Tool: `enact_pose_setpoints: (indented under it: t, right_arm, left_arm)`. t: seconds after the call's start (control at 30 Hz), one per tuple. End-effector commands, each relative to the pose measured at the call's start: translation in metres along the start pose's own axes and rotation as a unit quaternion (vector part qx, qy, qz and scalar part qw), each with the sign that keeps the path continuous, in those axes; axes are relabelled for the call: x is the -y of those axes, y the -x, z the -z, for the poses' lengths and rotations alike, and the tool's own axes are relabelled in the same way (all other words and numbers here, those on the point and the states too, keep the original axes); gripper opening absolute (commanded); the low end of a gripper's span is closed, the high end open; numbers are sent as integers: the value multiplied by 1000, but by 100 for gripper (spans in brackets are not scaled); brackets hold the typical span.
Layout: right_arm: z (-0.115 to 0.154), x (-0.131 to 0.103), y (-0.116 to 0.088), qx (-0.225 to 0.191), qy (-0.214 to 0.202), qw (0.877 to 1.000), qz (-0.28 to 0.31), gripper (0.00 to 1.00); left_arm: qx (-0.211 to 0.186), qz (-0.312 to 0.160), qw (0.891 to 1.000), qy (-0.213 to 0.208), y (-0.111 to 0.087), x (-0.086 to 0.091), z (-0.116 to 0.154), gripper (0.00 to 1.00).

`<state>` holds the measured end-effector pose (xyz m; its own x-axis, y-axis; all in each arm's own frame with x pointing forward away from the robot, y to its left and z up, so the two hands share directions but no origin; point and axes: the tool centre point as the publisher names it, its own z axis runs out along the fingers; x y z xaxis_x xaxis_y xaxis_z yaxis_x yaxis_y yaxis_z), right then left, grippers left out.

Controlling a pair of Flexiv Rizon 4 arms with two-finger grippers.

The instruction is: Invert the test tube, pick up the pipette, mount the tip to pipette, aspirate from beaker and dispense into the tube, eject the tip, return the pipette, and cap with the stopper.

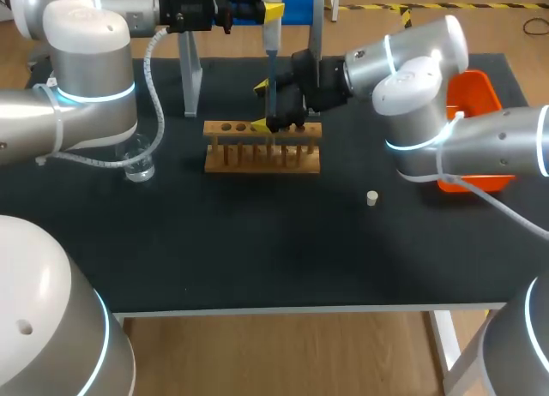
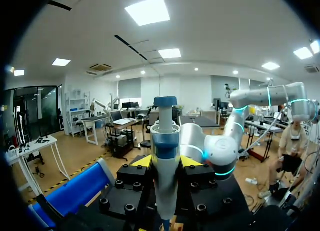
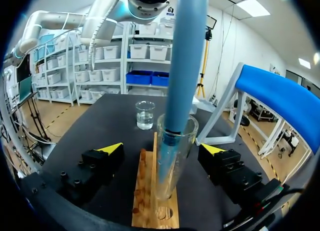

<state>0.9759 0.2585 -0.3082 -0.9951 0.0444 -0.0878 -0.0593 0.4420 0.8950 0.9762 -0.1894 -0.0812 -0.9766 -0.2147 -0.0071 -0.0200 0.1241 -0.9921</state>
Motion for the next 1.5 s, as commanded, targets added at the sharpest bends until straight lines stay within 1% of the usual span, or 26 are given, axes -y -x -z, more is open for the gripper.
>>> enact_pose_setpoints:
  t: [0.03,0.37,1.5]
  right_arm:
    - [0,0,1,-2,-2,1000,0,100]
    - [0,0,1,-2,-2,1000,0,100]
    - [0,0,1,-2,-2,1000,0,100]
  left_arm:
    - [2,0,1000,1,0,1,-1,0]
    - [3,-2,1000,0,-1,2,0,0]
    - [8,-28,1000,3,-7,29,4,0]
